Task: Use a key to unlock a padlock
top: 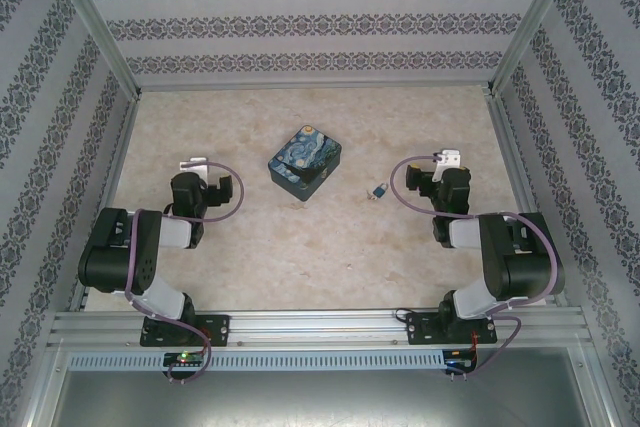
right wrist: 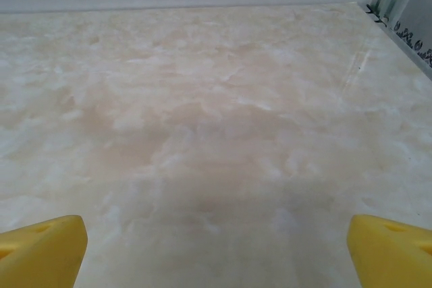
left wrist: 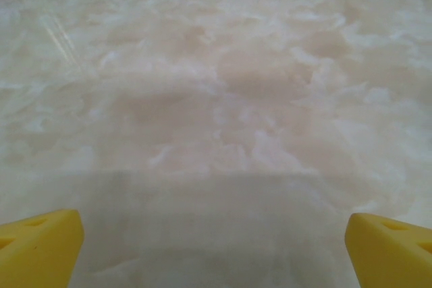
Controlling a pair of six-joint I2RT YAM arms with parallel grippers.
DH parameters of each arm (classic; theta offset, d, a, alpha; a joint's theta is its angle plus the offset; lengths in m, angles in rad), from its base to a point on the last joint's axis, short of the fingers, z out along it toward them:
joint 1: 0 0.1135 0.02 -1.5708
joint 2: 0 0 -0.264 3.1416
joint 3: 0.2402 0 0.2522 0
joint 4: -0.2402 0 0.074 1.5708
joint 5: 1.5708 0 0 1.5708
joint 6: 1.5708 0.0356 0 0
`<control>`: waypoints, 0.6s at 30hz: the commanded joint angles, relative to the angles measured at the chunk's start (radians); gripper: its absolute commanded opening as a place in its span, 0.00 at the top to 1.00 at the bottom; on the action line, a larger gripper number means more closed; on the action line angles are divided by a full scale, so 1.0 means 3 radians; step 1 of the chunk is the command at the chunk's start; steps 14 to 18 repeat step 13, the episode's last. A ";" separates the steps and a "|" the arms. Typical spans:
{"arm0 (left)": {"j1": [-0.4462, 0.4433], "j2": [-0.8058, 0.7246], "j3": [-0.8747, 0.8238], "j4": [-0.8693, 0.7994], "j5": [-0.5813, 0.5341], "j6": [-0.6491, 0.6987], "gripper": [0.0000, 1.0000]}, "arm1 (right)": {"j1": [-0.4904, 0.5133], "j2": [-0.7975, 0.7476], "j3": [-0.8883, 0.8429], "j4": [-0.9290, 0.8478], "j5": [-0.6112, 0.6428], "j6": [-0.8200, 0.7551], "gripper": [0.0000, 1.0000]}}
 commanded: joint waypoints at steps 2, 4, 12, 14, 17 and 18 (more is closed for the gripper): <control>0.0022 -0.0050 0.0067 0.0102 0.0072 0.0048 0.00 | 0.0028 -0.0050 0.0044 0.0079 -0.0079 -0.0101 0.02; 0.0022 -0.0044 0.0063 0.0117 0.0070 0.0049 0.00 | 0.0002 -0.0021 0.0065 0.0073 -0.0128 -0.0077 0.02; 0.0031 -0.0037 0.0056 0.0150 0.0081 0.0044 0.00 | 0.0021 -0.0024 0.0070 0.0056 -0.0095 -0.0095 0.02; 0.0031 -0.0043 0.0061 0.0139 0.0081 0.0044 0.00 | 0.0021 -0.0024 0.0069 0.0054 -0.0097 -0.0095 0.02; 0.0031 -0.0043 0.0061 0.0139 0.0081 0.0044 0.00 | 0.0021 -0.0024 0.0069 0.0054 -0.0097 -0.0095 0.02; 0.0031 -0.0043 0.0061 0.0139 0.0081 0.0044 0.00 | 0.0021 -0.0024 0.0069 0.0054 -0.0097 -0.0095 0.02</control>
